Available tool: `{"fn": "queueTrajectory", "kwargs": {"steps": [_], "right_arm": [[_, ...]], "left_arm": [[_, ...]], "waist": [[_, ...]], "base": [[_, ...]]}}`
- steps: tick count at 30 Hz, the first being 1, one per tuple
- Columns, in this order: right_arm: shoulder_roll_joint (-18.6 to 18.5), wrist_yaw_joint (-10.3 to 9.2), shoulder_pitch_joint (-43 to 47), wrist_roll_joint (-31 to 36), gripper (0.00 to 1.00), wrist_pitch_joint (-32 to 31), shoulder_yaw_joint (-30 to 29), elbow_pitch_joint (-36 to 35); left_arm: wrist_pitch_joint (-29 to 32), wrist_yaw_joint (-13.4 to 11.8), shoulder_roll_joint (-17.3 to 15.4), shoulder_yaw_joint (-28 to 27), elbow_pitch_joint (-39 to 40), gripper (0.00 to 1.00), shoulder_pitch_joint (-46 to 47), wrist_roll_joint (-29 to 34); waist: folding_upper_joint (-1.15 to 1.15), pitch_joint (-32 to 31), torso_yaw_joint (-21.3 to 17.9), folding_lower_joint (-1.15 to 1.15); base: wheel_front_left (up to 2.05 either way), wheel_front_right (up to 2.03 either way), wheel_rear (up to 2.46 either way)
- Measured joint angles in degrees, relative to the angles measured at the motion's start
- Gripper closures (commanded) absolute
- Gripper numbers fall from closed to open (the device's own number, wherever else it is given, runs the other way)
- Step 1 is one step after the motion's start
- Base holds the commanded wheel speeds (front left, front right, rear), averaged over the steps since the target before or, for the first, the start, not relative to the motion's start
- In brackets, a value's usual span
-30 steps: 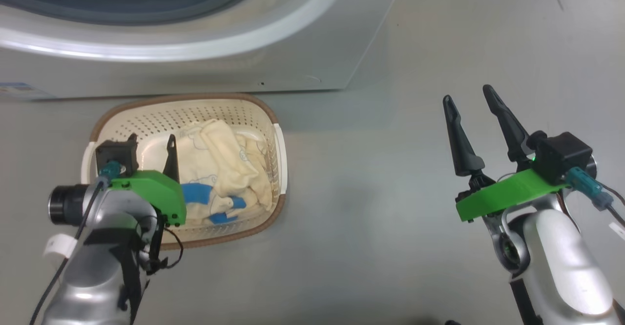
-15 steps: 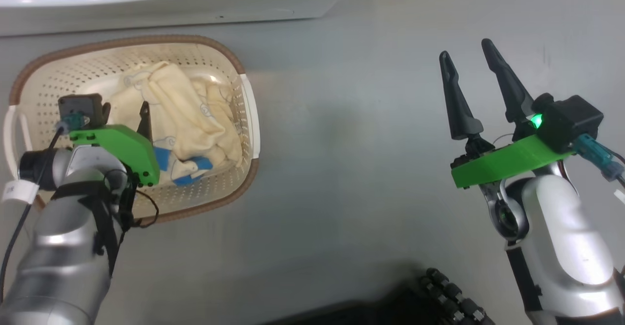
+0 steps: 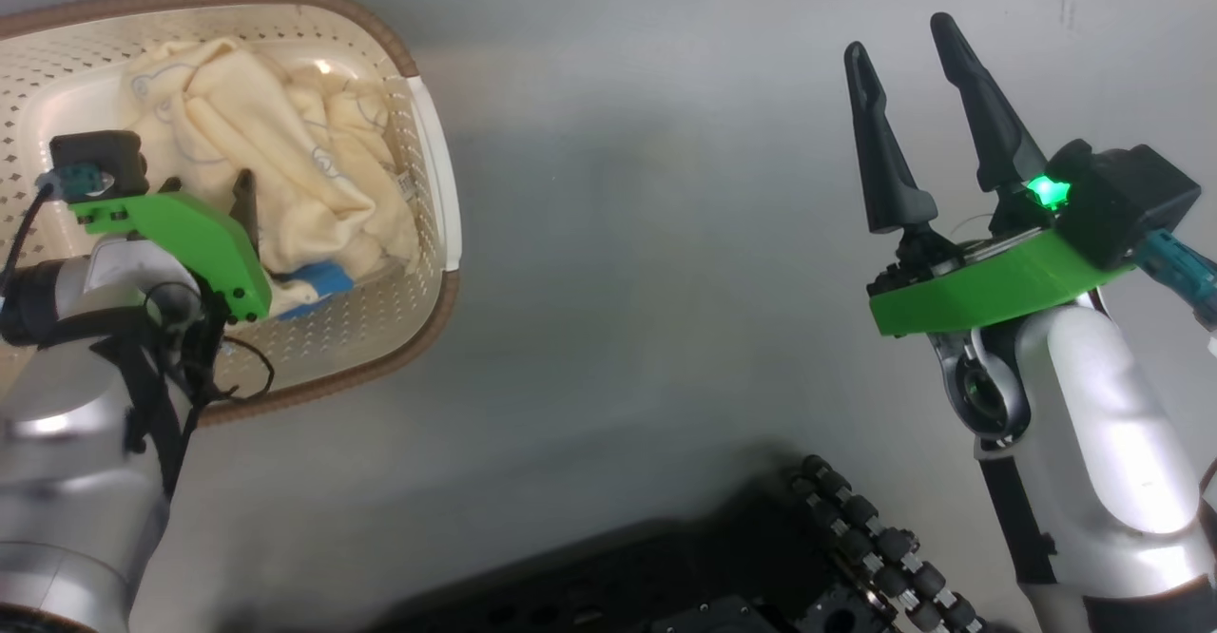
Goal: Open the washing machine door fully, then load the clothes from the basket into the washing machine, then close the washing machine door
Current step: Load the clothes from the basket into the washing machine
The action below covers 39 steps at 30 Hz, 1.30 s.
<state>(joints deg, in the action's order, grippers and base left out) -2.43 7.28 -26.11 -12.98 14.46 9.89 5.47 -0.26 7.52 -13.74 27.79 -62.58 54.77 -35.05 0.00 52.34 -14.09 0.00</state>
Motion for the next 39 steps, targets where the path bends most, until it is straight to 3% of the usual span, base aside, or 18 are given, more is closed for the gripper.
{"fn": "queueTrajectory", "kwargs": {"steps": [9, 10, 11, 12, 13, 14, 23, 39], "right_arm": [[0.0, 0.0, -0.2, -1.5, 0.0, 0.0, 1.1, -0.6], [0.0, 0.0, -0.2, -1.7, 0.0, 0.0, 1.2, -0.6], [0.0, 0.0, -0.2, -1.7, 0.0, 0.0, 1.2, -0.6], [0.0, 0.0, -0.2, -1.7, 0.0, 0.0, 1.2, -0.6], [0.0, 0.0, -0.2, -1.8, 0.0, 0.0, 1.3, -0.6], [0.0, 0.0, -0.2, -1.9, 0.0, 0.0, 1.3, -0.6], [0.0, 0.0, -0.2, -2.2, 0.0, 0.0, 0.8, -0.3], [0.0, 0.0, 0.6, 0.1, 0.0, 0.0, -1.5, 1.9]], "left_arm": [[3.6, 0.0, -2.4, 2.6, -0.8, 0.0, 1.2, -6.4], [3.9, 0.0, -2.4, 2.8, -1.2, 0.07, 1.4, -6.7], [4.2, 0.0, -2.4, 2.9, -1.6, 0.48, 1.6, -7.1], [4.4, 0.0, -2.4, 3.2, -2.0, 0.68, 1.7, -7.5], [4.4, 0.0, -2.4, 3.6, -2.2, 0.68, 1.7, -7.7], [4.4, 0.0, -2.4, 3.9, -2.3, 1.0, 1.7, -8.1], [1.6, 0.0, -2.4, 5.9, -5.2, 1.0, 1.7, -8.9], [-12.8, -2.4, 1.5, 8.2, -8.8, 1.0, 1.7, -6.3]], "waist": [[0.0, 2.4, -2.1, 0.0], [0.0, 2.5, -2.3, 0.0], [0.0, 2.6, -2.5, 0.0], [0.0, 2.7, -2.6, 0.0], [0.0, 2.7, -2.7, 0.0], [0.0, 2.6, -2.8, 0.0], [0.0, 1.3, -2.7, 0.0], [0.0, -7.4, 1.7, -0.01]], "base": [[0.0, 0.0, 0.0], [0.0, 0.0, 0.0], [0.0, 0.0, 0.0], [0.0, 0.0, 0.0], [0.0, 0.0, 0.0], [0.0, 0.0, 0.0], [0.0, 0.0, 0.0], [0.0, 0.0, 0.0]]}}
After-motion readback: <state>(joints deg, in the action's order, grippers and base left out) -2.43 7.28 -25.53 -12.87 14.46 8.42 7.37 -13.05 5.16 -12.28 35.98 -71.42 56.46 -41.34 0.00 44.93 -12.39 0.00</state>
